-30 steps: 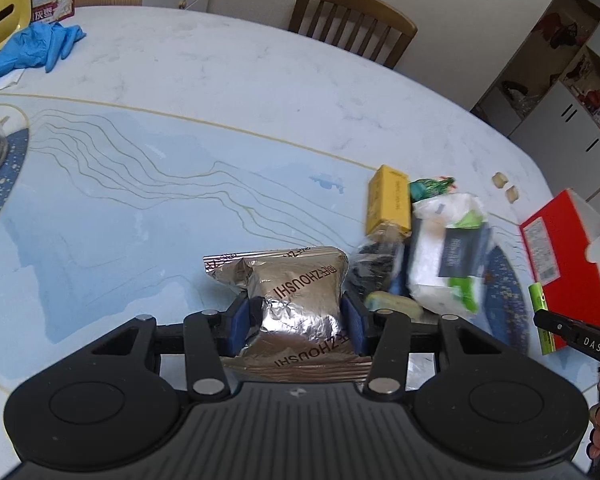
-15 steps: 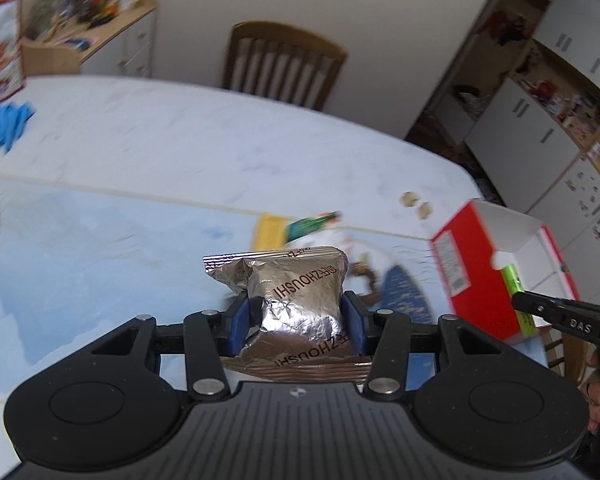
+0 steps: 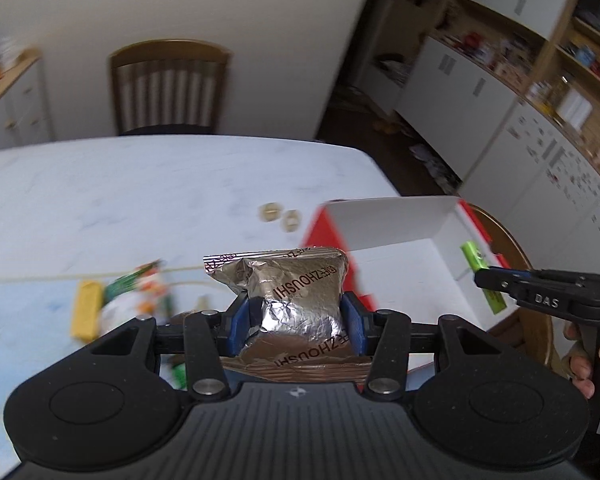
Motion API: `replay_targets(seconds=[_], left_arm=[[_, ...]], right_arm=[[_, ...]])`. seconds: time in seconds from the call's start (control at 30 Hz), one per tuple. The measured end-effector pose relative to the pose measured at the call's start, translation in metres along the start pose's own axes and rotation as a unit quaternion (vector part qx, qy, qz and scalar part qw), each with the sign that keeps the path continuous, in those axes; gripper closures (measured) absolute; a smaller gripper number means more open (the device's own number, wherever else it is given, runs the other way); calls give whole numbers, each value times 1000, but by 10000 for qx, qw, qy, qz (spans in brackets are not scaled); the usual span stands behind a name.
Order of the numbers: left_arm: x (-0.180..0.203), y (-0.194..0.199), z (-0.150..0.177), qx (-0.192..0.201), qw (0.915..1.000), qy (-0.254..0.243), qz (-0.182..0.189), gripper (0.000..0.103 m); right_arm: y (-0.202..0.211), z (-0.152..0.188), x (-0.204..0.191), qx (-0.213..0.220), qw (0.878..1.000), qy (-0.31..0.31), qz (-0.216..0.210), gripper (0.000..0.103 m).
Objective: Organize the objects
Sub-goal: 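Carry the foil bag and green battery into the red shoebox with both tools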
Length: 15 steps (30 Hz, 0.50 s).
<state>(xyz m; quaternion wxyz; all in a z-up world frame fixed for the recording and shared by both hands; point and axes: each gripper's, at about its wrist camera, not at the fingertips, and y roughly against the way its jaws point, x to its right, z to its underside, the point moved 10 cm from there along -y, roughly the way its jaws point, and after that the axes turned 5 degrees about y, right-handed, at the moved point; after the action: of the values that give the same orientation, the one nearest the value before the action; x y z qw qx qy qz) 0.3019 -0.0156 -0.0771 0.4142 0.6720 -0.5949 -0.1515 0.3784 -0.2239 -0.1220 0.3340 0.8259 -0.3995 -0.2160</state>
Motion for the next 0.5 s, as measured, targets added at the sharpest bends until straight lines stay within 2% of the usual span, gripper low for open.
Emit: replay_targets(seconds=[0.23, 0.5], left_arm=[[74, -51, -8, -175, 9988, -441, 107, 55], [123, -115, -12, -290, 9970, -715, -9, 55]], right_arm=[[-9, -1, 50, -53, 9999, -95, 84, 88], [-30, 3, 90, -203, 9997, -57, 143, 88]])
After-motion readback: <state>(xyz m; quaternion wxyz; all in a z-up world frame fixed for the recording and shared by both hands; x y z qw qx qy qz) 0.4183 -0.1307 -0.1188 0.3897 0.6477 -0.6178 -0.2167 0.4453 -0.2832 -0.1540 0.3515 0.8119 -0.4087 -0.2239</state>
